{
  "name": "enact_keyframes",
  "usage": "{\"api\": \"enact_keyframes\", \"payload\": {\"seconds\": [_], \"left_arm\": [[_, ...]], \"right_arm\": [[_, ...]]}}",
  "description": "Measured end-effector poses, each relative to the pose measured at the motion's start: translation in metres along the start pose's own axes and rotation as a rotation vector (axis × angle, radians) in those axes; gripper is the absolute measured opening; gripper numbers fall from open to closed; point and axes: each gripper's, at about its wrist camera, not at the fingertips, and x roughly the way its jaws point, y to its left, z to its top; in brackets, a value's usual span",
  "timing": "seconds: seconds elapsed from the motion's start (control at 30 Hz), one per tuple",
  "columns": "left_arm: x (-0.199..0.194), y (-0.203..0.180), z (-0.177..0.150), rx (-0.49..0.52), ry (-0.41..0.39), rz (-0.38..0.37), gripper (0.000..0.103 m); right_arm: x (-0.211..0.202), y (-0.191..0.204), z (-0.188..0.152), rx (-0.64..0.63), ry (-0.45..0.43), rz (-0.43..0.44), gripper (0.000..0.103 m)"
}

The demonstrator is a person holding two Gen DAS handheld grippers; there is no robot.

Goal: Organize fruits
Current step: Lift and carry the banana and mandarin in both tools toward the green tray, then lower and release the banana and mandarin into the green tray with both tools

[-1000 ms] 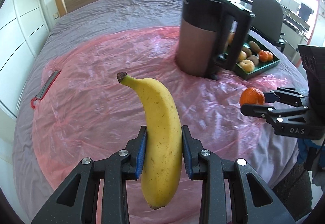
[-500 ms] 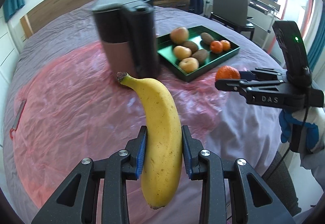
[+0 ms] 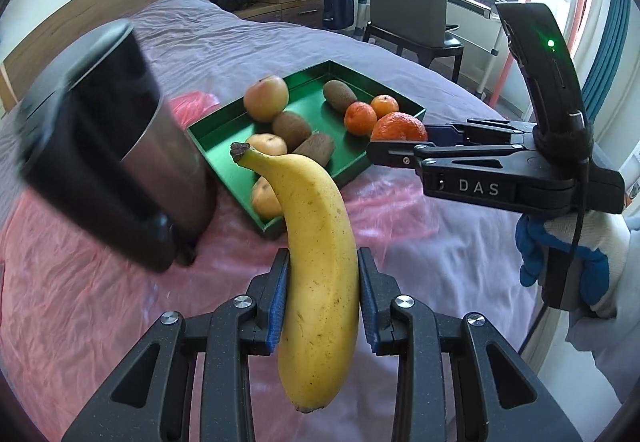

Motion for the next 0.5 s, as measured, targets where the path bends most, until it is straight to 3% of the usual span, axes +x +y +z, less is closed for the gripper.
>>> {"api": "enact_keyframes", "payload": {"seconds": [0.23,0.5], "left_arm": [[0.057,0.009,0.044,-0.031,0.014,0.021,0.028],[0.108,0.023,0.072,-0.057,0.012,0.057,0.028]], "right_arm": [[0.040,-0.027,0.029,0.005,0.002,-0.006,0.077],[0.088,-0.046,0.060,0.008,-0.007,-0.025,0.077]]}}
